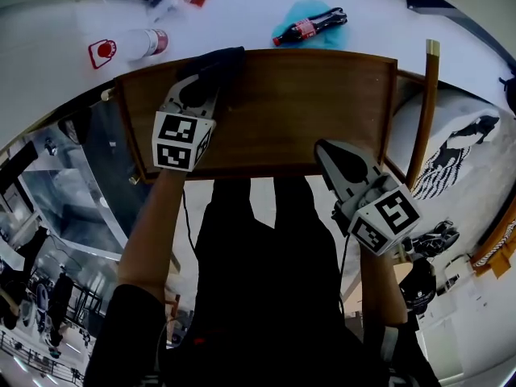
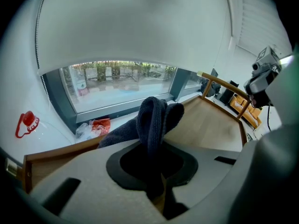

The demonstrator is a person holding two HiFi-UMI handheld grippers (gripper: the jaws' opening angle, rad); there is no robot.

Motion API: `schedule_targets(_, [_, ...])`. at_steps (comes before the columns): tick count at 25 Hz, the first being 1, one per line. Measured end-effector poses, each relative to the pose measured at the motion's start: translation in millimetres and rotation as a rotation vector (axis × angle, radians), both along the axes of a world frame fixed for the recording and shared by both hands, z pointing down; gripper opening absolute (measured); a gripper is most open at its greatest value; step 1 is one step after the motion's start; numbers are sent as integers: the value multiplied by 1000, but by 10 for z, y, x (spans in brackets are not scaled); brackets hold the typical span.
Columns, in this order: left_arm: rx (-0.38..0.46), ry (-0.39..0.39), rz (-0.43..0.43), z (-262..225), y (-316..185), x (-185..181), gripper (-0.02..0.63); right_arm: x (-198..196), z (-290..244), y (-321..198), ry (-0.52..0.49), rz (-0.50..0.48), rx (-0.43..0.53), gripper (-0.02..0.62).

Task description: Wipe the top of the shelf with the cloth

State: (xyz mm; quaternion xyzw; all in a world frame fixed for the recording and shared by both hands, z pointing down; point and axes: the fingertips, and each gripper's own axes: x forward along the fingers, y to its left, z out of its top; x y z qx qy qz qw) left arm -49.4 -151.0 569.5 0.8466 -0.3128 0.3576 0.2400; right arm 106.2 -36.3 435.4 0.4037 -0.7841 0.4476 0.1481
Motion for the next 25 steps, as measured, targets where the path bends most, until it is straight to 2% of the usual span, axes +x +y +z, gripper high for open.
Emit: schedule_targets(25, [-24,19,151,15,224,1109,54,684,-47,185,-21,103,9,5])
